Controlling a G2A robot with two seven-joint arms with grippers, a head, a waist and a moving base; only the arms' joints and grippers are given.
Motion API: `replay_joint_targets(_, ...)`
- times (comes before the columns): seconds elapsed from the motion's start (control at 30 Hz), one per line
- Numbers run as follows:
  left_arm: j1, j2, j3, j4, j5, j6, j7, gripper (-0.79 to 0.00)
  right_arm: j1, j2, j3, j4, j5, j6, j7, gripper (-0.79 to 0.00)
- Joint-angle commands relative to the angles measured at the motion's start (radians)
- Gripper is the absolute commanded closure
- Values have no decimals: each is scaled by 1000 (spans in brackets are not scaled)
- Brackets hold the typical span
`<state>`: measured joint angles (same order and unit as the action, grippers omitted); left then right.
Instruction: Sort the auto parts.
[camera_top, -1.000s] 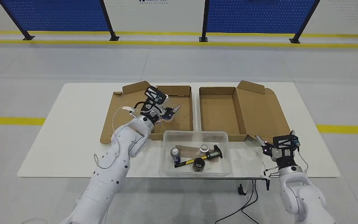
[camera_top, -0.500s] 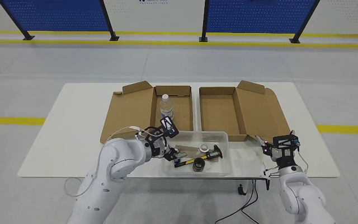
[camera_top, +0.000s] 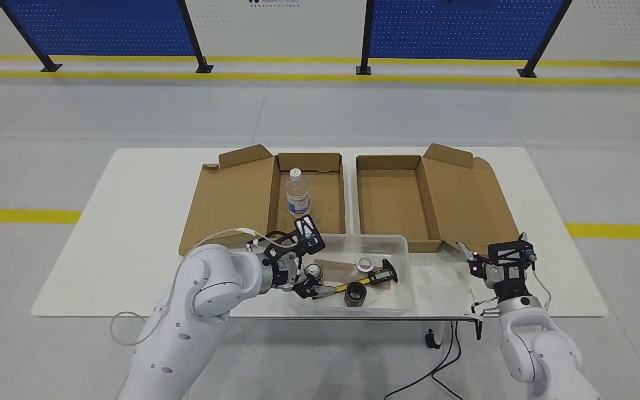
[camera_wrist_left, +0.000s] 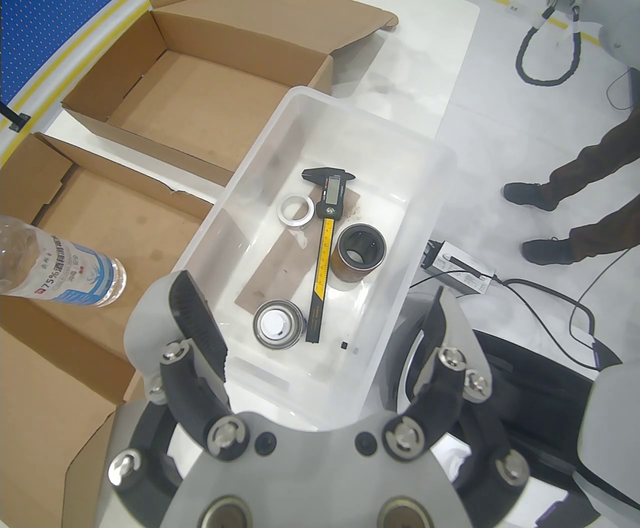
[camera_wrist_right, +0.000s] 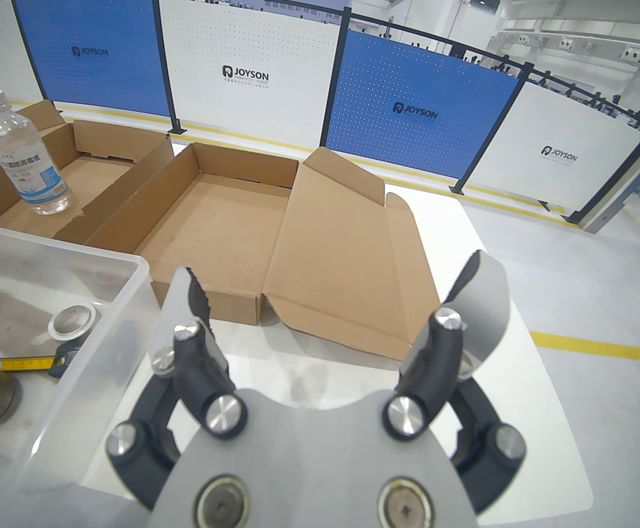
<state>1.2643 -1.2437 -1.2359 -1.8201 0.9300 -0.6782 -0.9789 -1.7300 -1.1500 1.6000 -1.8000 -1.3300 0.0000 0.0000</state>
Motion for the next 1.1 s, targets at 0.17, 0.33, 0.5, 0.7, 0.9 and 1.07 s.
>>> replay_joint_targets(0.17,-36,7,26,68,0,2,9,-785,0,0,0,0,0,0,0,-785)
replay_joint_targets(0.33,-99,4,79,131,12,25,-8,-785,0,0,0,0,0,0,0,-785)
replay_joint_targets(0.5,-151,1,134,196,25,36,-34,-785,0,0,0,0,0,0,0,-785)
replay_joint_targets(0.7,-192,1,177,263,38,37,-57,-686,0,0,0,0,0,0,0,-785)
replay_joint_targets(0.9,-208,4,204,300,49,38,-59,-637,0,0,0,0,0,0,0,-785)
replay_joint_targets(1.07,-216,7,219,321,54,40,-53,-597,0,0,0,0,0,0,0,-785)
